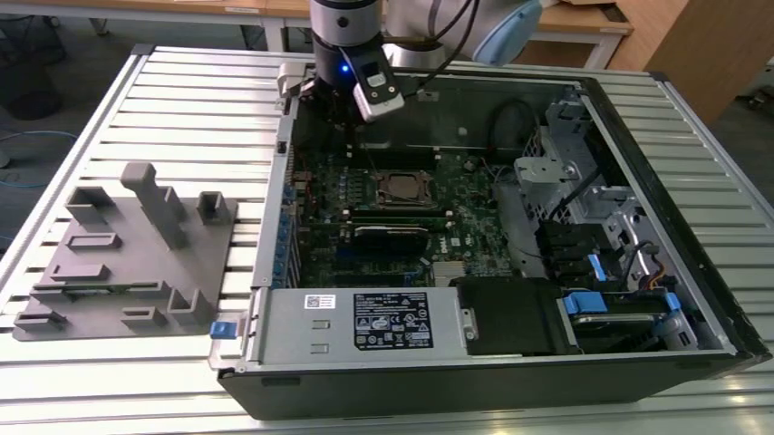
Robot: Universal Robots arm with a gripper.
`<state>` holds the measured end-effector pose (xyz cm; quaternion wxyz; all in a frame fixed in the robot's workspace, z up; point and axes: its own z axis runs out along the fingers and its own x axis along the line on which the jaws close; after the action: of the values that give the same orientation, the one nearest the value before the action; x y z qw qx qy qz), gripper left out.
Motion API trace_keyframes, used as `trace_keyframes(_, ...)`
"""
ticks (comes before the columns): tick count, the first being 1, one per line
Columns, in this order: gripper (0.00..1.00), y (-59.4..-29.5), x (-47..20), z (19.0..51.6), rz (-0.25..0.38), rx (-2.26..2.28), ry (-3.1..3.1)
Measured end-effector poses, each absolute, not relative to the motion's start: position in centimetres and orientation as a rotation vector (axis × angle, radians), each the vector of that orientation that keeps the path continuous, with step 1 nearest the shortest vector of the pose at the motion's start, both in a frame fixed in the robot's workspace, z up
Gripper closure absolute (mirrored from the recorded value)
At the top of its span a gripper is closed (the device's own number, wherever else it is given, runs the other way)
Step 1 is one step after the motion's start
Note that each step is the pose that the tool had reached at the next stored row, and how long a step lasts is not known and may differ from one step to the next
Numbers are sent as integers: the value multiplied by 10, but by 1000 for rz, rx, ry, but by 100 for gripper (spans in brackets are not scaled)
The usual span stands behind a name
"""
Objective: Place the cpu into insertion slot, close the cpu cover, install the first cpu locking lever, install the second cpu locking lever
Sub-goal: 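Install the first cpu locking lever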
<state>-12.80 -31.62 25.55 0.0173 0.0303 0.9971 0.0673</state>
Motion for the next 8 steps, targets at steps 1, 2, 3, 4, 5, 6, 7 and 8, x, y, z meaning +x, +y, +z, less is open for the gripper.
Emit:
trace_keyframes(1,89,-316,-128,255,209,94,3098)
trace_keyframes(2,89,-316,-127,255,210,94,3098)
trace_keyframes(3,89,-315,-126,255,210,94,3098)
trace_keyframes(4,89,-315,-125,255,210,94,3098)
trace_keyframes(5,89,-315,-124,255,210,94,3098)
trace_keyframes(6,89,-315,-123,255,210,94,3098)
trace_keyframes(7,89,-315,-121,255,210,94,3098)
trace_keyframes(8,89,-315,-119,255,210,94,3098)
